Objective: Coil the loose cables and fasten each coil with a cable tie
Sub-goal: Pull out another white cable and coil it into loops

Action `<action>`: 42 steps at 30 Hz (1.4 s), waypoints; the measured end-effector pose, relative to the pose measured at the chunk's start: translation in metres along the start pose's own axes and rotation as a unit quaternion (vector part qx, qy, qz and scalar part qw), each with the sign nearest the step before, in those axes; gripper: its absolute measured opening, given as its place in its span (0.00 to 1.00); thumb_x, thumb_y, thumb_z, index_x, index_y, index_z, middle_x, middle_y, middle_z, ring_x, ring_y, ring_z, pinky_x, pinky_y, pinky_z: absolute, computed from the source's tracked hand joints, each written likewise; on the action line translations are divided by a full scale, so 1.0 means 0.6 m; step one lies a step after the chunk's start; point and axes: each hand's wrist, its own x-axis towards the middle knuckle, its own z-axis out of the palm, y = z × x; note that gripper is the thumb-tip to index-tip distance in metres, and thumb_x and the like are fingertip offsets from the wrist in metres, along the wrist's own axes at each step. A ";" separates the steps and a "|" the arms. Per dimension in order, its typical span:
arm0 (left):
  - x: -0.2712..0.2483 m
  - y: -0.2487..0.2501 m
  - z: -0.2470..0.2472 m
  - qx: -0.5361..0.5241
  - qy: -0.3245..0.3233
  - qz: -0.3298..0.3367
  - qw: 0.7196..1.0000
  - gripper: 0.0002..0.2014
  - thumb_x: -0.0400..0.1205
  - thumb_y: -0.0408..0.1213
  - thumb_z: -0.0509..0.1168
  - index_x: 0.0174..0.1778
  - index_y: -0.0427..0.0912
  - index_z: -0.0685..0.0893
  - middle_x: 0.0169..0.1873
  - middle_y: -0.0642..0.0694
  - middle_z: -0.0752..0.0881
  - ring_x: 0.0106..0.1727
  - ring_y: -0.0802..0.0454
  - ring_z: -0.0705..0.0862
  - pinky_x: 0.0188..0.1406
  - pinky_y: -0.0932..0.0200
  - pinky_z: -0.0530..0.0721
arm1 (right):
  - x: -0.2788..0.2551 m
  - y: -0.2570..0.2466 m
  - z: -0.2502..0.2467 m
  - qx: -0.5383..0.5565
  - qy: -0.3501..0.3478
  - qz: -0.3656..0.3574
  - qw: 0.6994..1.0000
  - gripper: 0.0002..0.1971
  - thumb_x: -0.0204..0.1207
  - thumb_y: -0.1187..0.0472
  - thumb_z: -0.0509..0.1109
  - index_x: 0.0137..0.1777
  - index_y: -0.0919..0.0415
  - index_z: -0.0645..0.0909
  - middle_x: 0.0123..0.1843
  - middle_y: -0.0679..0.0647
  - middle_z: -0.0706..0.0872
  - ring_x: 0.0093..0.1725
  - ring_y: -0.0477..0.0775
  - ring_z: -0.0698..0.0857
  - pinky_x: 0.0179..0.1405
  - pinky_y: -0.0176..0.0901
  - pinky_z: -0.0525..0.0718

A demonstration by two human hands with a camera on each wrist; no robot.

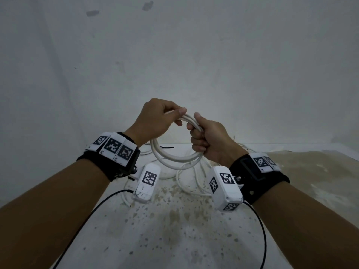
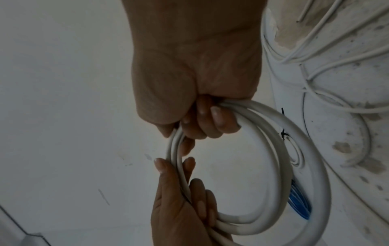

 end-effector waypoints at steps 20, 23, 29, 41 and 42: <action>-0.035 -0.029 0.054 -0.167 0.159 -0.141 0.963 0.14 0.89 0.38 0.59 0.66 0.47 0.86 0.28 0.52 0.78 0.21 0.53 0.76 0.24 0.58 0.79 | 0.015 0.018 -0.007 0.100 0.080 -0.008 0.992 0.30 0.88 0.39 0.51 0.41 0.63 0.82 0.22 0.50 0.62 0.18 0.48 0.58 0.18 0.37 0.64; -0.038 -0.032 0.046 -0.172 0.127 -0.110 0.971 0.13 0.90 0.38 0.58 0.62 0.53 0.86 0.29 0.51 0.76 0.23 0.52 0.74 0.22 0.57 0.80 | 0.014 0.018 -0.004 0.121 0.066 -0.004 0.990 0.31 0.87 0.38 0.52 0.41 0.63 0.82 0.22 0.50 0.62 0.18 0.48 0.57 0.18 0.38 0.64; -0.036 -0.037 0.026 -0.205 0.081 -0.127 0.967 0.12 0.90 0.35 0.57 0.56 0.48 0.87 0.31 0.48 0.80 0.21 0.54 0.76 0.21 0.59 0.79 | 0.017 0.023 -0.004 0.104 0.058 -0.015 0.993 0.22 0.88 0.49 0.56 0.40 0.63 0.80 0.22 0.49 0.61 0.19 0.47 0.57 0.17 0.37 0.62; -0.019 -0.012 0.016 0.089 -0.027 0.048 0.994 0.14 0.87 0.52 0.60 0.52 0.54 0.91 0.37 0.61 0.90 0.43 0.65 0.86 0.50 0.61 0.83 | 0.007 0.012 0.012 -0.150 0.018 -0.053 0.987 0.22 0.87 0.51 0.58 0.38 0.64 0.82 0.23 0.50 0.63 0.20 0.48 0.59 0.20 0.38 0.58; -0.019 -0.011 0.018 0.083 -0.030 0.054 0.995 0.14 0.87 0.50 0.60 0.50 0.53 0.92 0.34 0.59 0.89 0.41 0.63 0.87 0.47 0.63 0.83 | 0.007 0.011 0.011 -0.152 0.019 -0.055 0.987 0.22 0.87 0.52 0.58 0.38 0.64 0.82 0.23 0.50 0.63 0.20 0.48 0.59 0.20 0.38 0.58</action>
